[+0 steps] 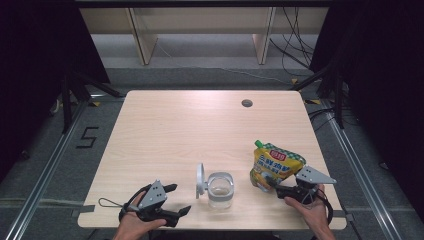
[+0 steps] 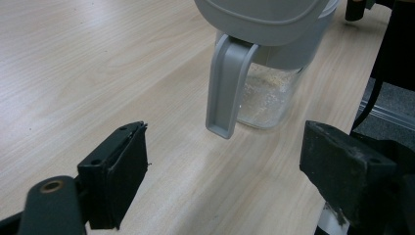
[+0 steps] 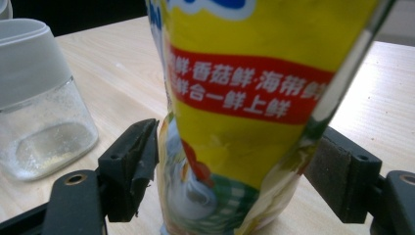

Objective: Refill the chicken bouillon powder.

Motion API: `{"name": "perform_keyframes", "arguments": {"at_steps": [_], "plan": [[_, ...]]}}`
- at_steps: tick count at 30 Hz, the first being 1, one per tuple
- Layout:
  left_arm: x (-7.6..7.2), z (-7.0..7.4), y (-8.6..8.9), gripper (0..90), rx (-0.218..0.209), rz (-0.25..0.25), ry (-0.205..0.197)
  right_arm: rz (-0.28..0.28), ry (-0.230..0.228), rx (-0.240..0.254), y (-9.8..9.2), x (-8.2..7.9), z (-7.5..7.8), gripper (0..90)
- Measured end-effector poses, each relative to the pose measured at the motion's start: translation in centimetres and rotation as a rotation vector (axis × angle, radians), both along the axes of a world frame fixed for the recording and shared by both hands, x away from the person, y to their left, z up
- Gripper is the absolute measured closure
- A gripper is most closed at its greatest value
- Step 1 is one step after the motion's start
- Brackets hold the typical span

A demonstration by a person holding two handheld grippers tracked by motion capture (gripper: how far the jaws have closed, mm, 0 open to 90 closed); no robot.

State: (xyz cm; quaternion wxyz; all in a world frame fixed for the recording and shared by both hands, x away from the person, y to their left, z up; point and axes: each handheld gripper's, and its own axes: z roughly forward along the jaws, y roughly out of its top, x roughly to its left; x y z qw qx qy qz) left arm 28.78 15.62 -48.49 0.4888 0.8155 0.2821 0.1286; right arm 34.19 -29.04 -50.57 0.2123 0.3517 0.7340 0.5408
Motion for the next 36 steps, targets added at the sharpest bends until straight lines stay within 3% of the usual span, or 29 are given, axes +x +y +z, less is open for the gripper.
{"name": "perform_keyframes", "arguments": {"at_steps": [3, 5, 6, 7, 8, 9, 10, 11, 12, 15, 16, 19, 20, 21, 23, 24, 25, 26, 28, 29, 32, 33, 34, 36], "plan": [[0.0, 0.0, 0.0, 17.2, 0.0, -0.001, -0.002, 0.004, -0.012, -0.02, -0.1, 0.1, 0.1, 27.0], [0.0, 0.0, -0.1, 17.2, -0.007, 0.001, -0.001, 0.004, -0.009, 0.0, 0.0, 0.1, 0.0, 27.3], [-0.1, 0.0, -0.1, 17.3, -0.007, 0.01, -0.002, 0.002, 0.029, 0.004, 0.2, -0.1, -0.1, 27.8], [-0.1, 0.0, -0.1, 17.2, -0.007, 0.01, -0.002, 0.002, 0.029, 0.004, 0.2, -0.1, -0.1, 27.8], [-0.1, -0.1, -0.2, 17.2, -0.013, 0.006, -0.002, 0.033, -0.031, -0.026, 0.2, 0.5, -0.2, 28.4], [0.0, -0.1, -0.1, 17.2, -0.004, 0.002, -0.004, 0.033, -0.031, -0.026, 0.2, 0.5, -0.2, 28.4], [-0.1, -0.1, -0.2, 17.3, -0.013, 0.006, -0.003, 0.022, 0.022, 0.003, 0.5, 0.2, -0.3, 29.5], [-0.1, -0.1, -0.2, 17.2, -0.013, 0.006, -0.003, 0.022, 0.022, 0.003, 0.5, 0.2, -0.3, 29.5], [0.0, 0.0, 0.0, 17.2, 0.01, -0.004, -0.015, 0.03, -0.033, -0.012, 0.3, 0.6, -0.4, 29.9], [0.0, -0.1, -0.1, 17.2, 0.012, 0.0, -0.014, 0.033, 0.004, 0.008, 0.4, 0.5, -0.4, 30.3], [0.0, -0.1, -0.1, 17.2, 0.009, -0.005, -0.011, 0.028, -0.037, 0.023, 0.4, 0.9, -0.5, 30.4], [0.0, -0.1, -0.1, 17.2, 0.012, -0.003, -0.013, 0.016, -0.013, 0.033, 0.5, 0.8, -0.5, 30.7], [0.0, -0.2, -0.2, 17.2, 0.006, 0.003, -0.007, 0.027, -0.042, 0.003, 0.3, 1.3, -0.7, 31.0], [0.0, -0.2, -0.2, 17.2, 0.005, 0.004, -0.005, 0.027, -0.042, 0.003, 0.3, 1.3, -0.7, 31.0], [0.0, -0.1, -0.1, 17.2, 0.01, -0.002, -0.011, 0.029, -0.013, 0.052, 0.7, 1.1, -0.7, 31.7], [0.0, -0.2, -0.1, 17.2, 0.011, -0.003, -0.011, 0.036, -0.053, 0.014, 0.4, 1.4, -0.7, 32.2], [0.0, -0.2, -0.1, 17.2, 0.011, -0.003, -0.011, 0.036, -0.053, 0.014, 0.4, 1.4, -0.7, 32.2], [0.1, -0.2, -0.1, 17.2, 0.012, -0.007, -0.012, 0.038, -0.03, 0.06, 0.7, 1.4, -0.7, 32.8], [0.1, -0.2, -0.1, 17.2, 0.02, -0.008, -0.012, 0.026, -0.034, 0.049, 0.7, 1.4, -0.8, 33.0], [-0.1, -0.2, -0.2, 17.2, 0.014, 0.003, 0.002, 0.025, -0.017, 0.067, 0.8, 1.4, -0.8, 33.4], [0.0, -0.2, -0.2, 17.2, 0.015, 0.002, -0.002, 0.046, -0.037, 0.052, 0.6, 1.7, -0.9, 34.4], [0.0, -0.2, -0.2, 17.2, 0.015, 0.003, -0.001, 0.035, -0.051, 0.021, 0.5, 1.8, -0.8, 34.7], [0.0, -0.2, -0.2, 17.2, 0.015, 0.002, -0.001, 0.046, -0.035, 0.055, 0.7, 2.0, -1.0, 35.9], [0.0, -0.2, -0.2, 17.2, 0.015, 0.003, 0.0, 0.054, -0.046, 0.057, 0.6, 2.0, -0.9, 38.6]]}}
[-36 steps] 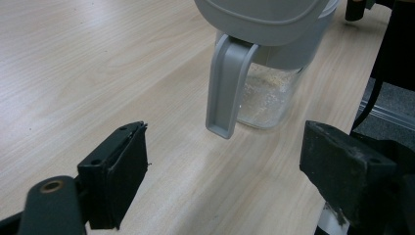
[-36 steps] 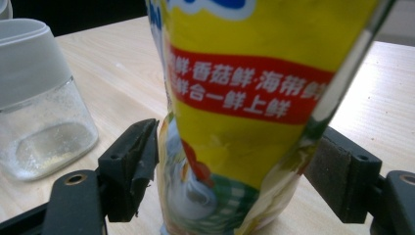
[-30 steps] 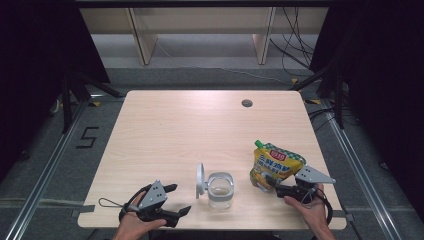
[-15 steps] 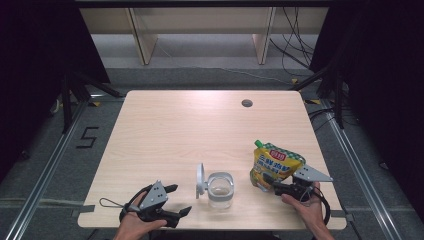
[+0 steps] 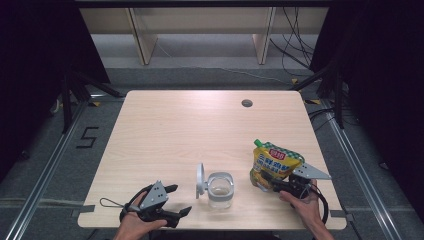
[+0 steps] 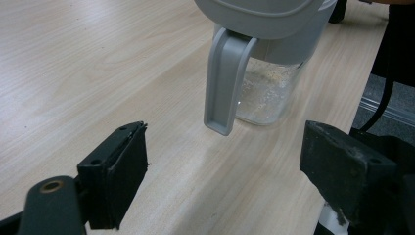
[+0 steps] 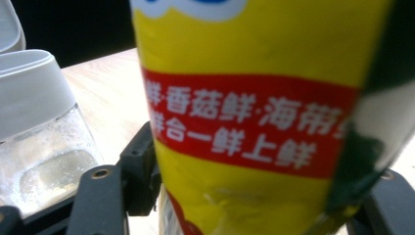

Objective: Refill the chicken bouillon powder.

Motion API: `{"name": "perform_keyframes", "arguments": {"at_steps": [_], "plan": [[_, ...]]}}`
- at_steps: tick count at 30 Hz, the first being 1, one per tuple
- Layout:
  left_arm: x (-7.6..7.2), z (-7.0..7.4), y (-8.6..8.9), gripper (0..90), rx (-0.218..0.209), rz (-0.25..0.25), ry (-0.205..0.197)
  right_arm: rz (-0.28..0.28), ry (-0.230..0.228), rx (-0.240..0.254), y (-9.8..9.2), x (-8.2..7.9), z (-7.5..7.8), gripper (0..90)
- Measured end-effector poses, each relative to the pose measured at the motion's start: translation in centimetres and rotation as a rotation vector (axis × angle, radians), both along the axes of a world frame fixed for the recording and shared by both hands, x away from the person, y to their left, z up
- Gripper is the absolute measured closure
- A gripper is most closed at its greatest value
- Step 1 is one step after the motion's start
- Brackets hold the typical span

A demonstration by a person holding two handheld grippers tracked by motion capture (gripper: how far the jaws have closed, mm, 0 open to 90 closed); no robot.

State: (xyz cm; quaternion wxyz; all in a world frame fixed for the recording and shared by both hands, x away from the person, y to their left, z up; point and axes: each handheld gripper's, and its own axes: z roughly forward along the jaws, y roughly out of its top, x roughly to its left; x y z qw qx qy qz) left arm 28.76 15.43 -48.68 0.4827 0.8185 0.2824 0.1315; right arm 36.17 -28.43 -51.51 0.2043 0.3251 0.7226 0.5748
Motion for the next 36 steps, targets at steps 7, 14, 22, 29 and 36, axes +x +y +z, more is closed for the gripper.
{"name": "perform_keyframes", "arguments": {"at_steps": [7, 14, 22, 29, 36], "plan": [[0.0, 0.0, 0.0, 17.2, 0.004, -0.003, 0.004, 0.027, 0.022, 0.018, 0.1, -0.3, 0.4, 51.3], [0.1, 0.0, 0.0, 17.2, -0.01, -0.003, 0.004, -0.014, -0.022, -0.044, 0.7, -0.7, 1.5, 53.2], [0.0, 0.0, 0.1, 17.2, -0.015, 0.001, 0.007, -0.008, 0.001, -0.036, 1.0, -1.6, 2.5, 53.5], [0.1, 0.0, 0.2, 17.2, 0.006, -0.004, -0.008, 0.007, -0.116, -0.158, 1.0, -2.6, 4.1, 53.6], [0.2, 0.0, 0.2, 17.2, 0.019, -0.015, -0.012, 0.027, -0.229, -0.347, 1.8, -4.4, 5.7, 53.6]]}}
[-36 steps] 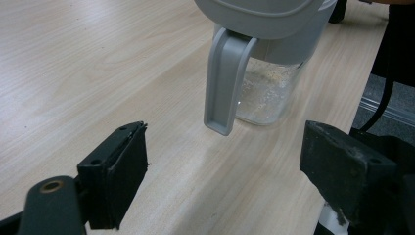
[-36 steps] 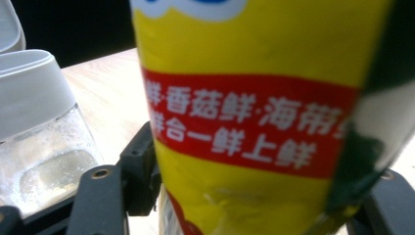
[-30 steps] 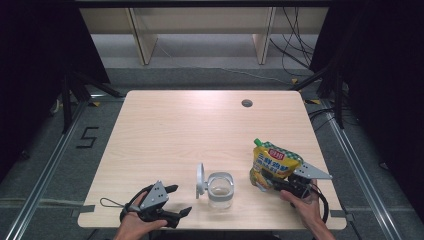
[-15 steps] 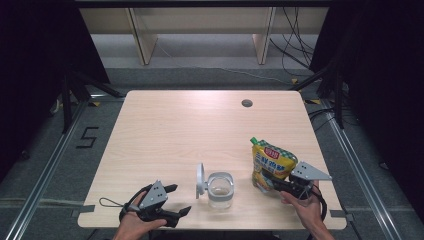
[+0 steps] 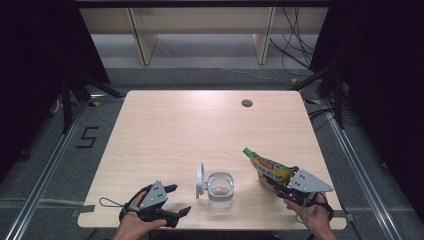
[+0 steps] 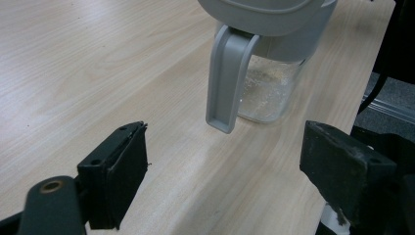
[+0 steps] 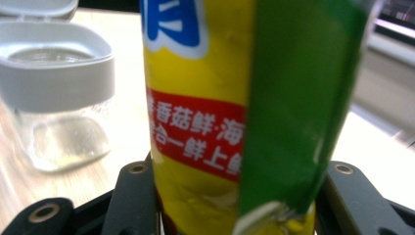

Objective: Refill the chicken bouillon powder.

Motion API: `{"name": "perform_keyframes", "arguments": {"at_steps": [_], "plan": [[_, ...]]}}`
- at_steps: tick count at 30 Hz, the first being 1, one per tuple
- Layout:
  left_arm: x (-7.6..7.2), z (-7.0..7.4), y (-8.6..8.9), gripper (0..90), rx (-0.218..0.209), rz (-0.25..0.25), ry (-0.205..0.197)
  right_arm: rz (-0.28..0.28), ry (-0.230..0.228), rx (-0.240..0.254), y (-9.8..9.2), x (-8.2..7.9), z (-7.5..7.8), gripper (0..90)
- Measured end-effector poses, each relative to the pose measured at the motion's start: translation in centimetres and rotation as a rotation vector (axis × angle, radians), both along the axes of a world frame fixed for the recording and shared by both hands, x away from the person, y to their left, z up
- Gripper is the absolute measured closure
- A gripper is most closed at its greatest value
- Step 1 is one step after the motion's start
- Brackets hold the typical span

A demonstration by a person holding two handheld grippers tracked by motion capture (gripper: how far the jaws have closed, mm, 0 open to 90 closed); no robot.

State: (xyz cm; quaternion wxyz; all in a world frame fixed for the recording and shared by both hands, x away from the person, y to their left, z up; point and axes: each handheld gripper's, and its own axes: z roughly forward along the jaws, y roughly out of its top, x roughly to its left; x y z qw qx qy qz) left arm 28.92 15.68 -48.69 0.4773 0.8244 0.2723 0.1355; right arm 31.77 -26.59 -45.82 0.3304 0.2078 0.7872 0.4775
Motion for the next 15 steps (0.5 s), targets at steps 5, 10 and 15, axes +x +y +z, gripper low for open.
{"name": "perform_keyframes", "arguments": {"at_steps": [5, 10, 15], "plan": [[-0.1, -0.2, -0.2, 17.2, -0.015, 0.016, 0.014, 0.047, -0.017, -0.043, 0.8, -0.7, 0.6, 53.6], [-0.1, 0.0, -0.1, 17.1, -0.009, 0.007, 0.002, 0.06, -0.048, -0.192, 1.8, -1.7, 0.7, 53.6], [-0.1, -0.2, -0.1, 17.1, -0.011, 0.01, 0.014, 0.081, -0.089, -0.282, 2.3, -2.3, 1.1, 53.6]]}}
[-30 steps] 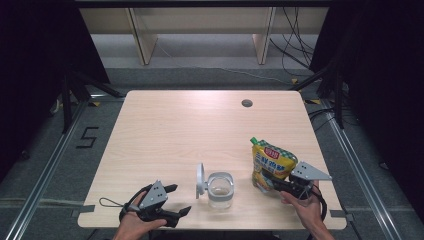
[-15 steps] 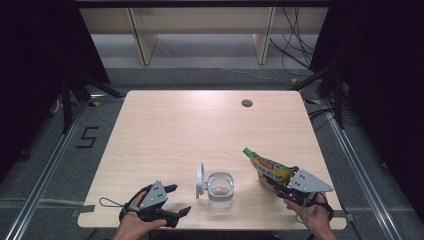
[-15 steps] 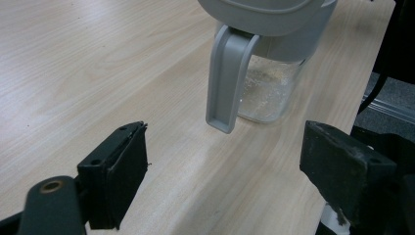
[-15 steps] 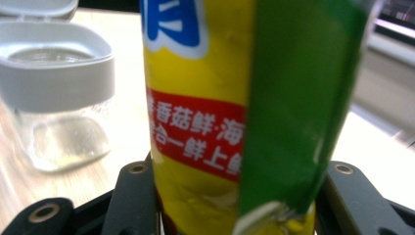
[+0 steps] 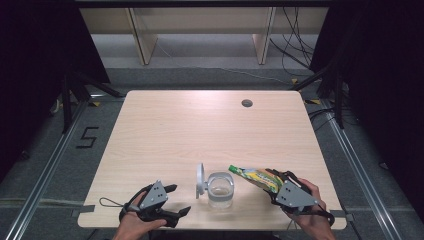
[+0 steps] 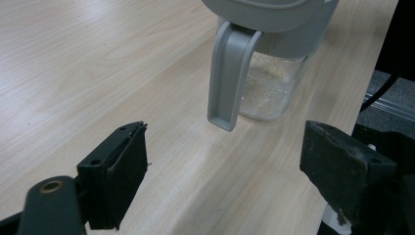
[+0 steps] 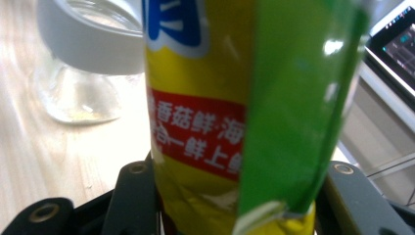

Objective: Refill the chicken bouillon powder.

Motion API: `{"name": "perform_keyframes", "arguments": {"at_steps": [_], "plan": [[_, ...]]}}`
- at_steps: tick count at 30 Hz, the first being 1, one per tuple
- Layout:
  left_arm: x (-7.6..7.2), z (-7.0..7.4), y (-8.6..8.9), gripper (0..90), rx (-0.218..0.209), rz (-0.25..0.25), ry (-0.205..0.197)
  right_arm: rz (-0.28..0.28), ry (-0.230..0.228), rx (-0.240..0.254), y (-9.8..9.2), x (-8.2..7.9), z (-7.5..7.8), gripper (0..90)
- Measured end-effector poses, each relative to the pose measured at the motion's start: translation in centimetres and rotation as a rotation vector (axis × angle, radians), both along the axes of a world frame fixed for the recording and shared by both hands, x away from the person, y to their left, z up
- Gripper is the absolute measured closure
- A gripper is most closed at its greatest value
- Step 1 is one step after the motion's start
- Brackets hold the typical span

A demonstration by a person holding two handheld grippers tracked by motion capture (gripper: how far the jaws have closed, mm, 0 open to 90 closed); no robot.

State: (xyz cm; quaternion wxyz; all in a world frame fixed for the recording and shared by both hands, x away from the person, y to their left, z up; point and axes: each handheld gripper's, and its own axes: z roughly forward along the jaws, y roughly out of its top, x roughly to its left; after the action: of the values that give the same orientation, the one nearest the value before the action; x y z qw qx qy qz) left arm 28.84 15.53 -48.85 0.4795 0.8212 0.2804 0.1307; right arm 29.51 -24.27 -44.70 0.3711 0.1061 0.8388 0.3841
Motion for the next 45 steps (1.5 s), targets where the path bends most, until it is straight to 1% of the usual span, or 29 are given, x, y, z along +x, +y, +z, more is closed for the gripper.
{"name": "perform_keyframes", "arguments": {"at_steps": [1, 3, 6, 7, 8, 9, 12, 13, 14, 15, 16, 17, 18, 22, 23, 24, 25, 26, 27, 28, 29, 30, 31, 34, 36, 37, 38, 43, 45], "plan": [[0.0, 0.0, 0.0, 17.1, 0.0, -0.001, 0.003, 0.008, -0.02, -0.042, 0.3, -0.3, 0.1, 53.6], [0.0, 0.0, 0.0, 17.1, 0.0, -0.001, 0.004, 0.005, -0.023, -0.06, 0.5, -0.4, 0.1, 53.6], [0.0, 0.0, 0.0, 17.1, 0.002, -0.001, 0.002, 0.006, -0.063, -0.142, 0.9, -0.5, 0.0, 53.6], [0.1, 0.0, 0.0, 17.1, 0.004, -0.002, 0.003, 0.013, -0.083, -0.192, 1.3, -0.6, -0.1, 53.6], [0.1, 0.0, 0.0, 17.1, 0.004, -0.002, 0.003, 0.013, -0.083, -0.192, 1.3, -0.6, -0.1, 53.6], [0.1, 0.0, 0.0, 17.1, 0.004, -0.002, 0.003, 0.018, -0.097, -0.228, 1.5, -0.7, -0.2, 53.6], [0.1, 0.0, 0.1, 17.0, 0.013, -0.004, -0.008, 0.013, -0.117, -0.259, 1.8, -0.9, -0.3, 53.6], [0.1, 0.0, 0.1, 17.0, 0.012, -0.008, -0.009, -0.007, -0.143, -0.311, 2.1, -1.2, -0.3, 53.7], [0.1, 0.0, 0.0, 17.0, 0.008, -0.004, -0.004, -0.007, -0.143, -0.311, 2.1, -1.2, -0.3, 53.7], [0.0, -0.1, 0.0, 17.0, 0.005, 0.001, 0.001, -0.015, -0.162, -0.346, 2.3, -1.4, -0.3, 53.6], [0.0, -0.1, 0.0, 17.0, 0.005, 0.001, 0.001, -0.015, -0.162, -0.346, 2.3, -1.4, -0.3, 53.6], [0.1, 0.0, 0.0, 17.0, 0.009, -0.005, -0.005, 0.009, -0.202, -0.373, 2.3, -1.2, -0.1, 53.7], [0.1, -0.1, 0.0, 17.0, 0.008, -0.003, -0.002, -0.007, -0.188, -0.364, 2.4, -1.4, -0.2, 53.7], [0.1, 0.0, 0.1, 17.0, 0.012, 0.003, 0.001, -0.002, -0.232, -0.403, 2.6, -1.3, -0.3, 53.7], [0.1, -0.1, 0.0, 17.0, 0.007, 0.002, 0.0, 0.007, -0.259, -0.446, 2.6, -1.4, 0.0, 53.8], [0.1, -0.1, 0.0, 17.0, 0.007, 0.002, 0.0, -0.026, -0.233, -0.419, 2.7, -1.7, -0.2, 53.8], [0.1, -0.1, 0.0, 17.0, 0.006, 0.003, 0.001, -0.002, -0.264, -0.433, 2.7, -1.5, -0.2, 53.8], [0.1, 0.0, 0.1, 17.0, 0.014, 0.003, 0.0, -0.021, -0.26, -0.451, 2.8, -1.7, -0.2, 53.8], [0.1, -0.1, 0.0, 17.0, 0.011, 0.003, 0.003, 0.017, -0.313, -0.503, 2.9, -1.4, 0.1, 53.8], [0.1, -0.1, 0.0, 17.0, 0.011, 0.003, 0.003, 0.017, -0.313, -0.503, 2.9, -1.4, 0.1, 53.8], [0.1, 0.0, 0.1, 17.0, 0.014, -0.001, -0.003, 0.035, -0.372, -0.604, 2.9, -1.5, 0.8, 54.0], [0.1, 0.0, 0.1, 17.0, 0.014, -0.001, -0.003, 0.035, -0.372, -0.604, 2.9, -1.5, 0.8, 54.0], [0.1, 0.0, 0.1, 17.0, 0.015, 0.002, 0.0, 0.0, -0.341, -0.576, 2.9, -1.7, 0.4, 54.0], [0.1, -0.1, 0.0, 17.0, 0.014, 0.004, 0.002, 0.0, -0.39, -0.629, 3.3, -2.0, 0.6, 54.0], [0.1, 0.0, 0.1, 17.0, 0.016, 0.003, -0.003, 0.035, -0.451, -0.692, 3.5, -1.9, 0.9, 54.0], [0.1, 0.0, 0.1, 17.0, 0.016, 0.003, -0.003, 0.035, -0.451, -0.692, 3.5, -1.9, 0.9, 54.0], [0.1, -0.1, 0.0, 17.0, 0.013, 0.004, 0.002, 0.006, -0.44, -0.689, 3.6, -2.2, 0.8, 54.0], [0.1, 0.0, 0.1, 17.0, 0.017, 0.003, -0.005, 0.046, -0.506, -0.777, 4.1, -2.1, 1.3, 54.1], [0.2, 0.0, 0.1, 17.0, 0.017, 0.003, -0.005, 0.037, -0.507, -0.78, 4.2, -2.2, 1.2, 54.1]]}}
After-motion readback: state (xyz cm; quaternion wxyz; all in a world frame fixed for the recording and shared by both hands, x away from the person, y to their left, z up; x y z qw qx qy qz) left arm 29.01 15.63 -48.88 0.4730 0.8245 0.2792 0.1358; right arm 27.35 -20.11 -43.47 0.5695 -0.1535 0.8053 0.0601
